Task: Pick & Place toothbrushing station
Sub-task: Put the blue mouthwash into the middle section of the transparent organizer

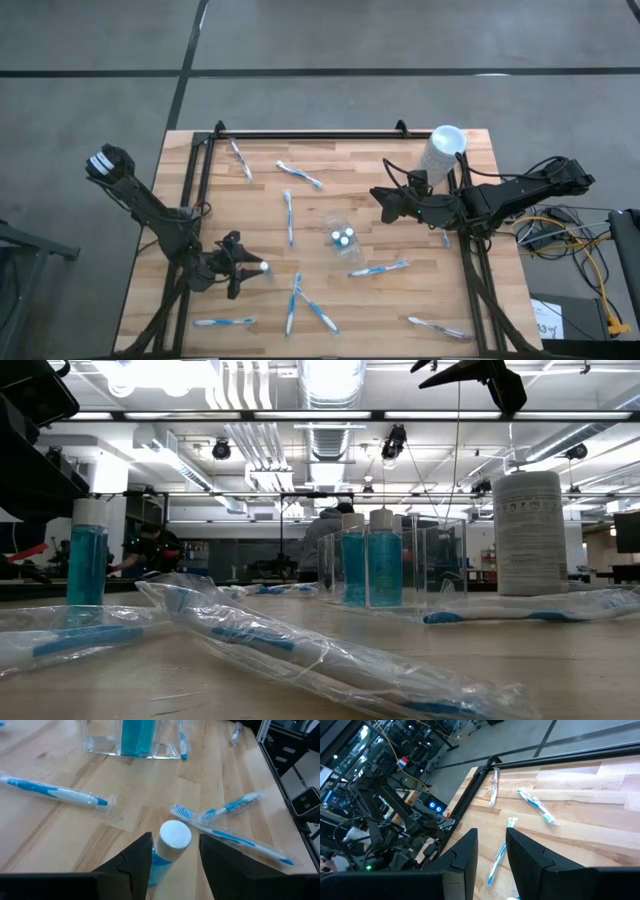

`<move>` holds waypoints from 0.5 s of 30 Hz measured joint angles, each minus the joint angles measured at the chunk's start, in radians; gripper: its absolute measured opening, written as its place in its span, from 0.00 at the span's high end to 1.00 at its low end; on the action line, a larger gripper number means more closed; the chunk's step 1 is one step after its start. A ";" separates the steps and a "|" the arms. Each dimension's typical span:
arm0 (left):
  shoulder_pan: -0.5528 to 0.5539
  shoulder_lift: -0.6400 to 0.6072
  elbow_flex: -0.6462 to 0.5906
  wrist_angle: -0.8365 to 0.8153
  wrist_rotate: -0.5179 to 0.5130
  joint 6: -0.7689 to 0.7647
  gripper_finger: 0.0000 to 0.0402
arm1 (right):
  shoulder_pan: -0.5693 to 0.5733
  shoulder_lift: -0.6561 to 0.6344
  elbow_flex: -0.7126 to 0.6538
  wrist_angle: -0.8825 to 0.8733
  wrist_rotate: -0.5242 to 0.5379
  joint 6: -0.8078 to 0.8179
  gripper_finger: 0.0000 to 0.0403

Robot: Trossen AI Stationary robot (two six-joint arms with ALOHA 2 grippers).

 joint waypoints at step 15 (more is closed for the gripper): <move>0.001 0.104 0.000 0.107 -0.020 0.002 0.58 | 0.000 0.000 0.000 0.000 0.000 -0.001 0.76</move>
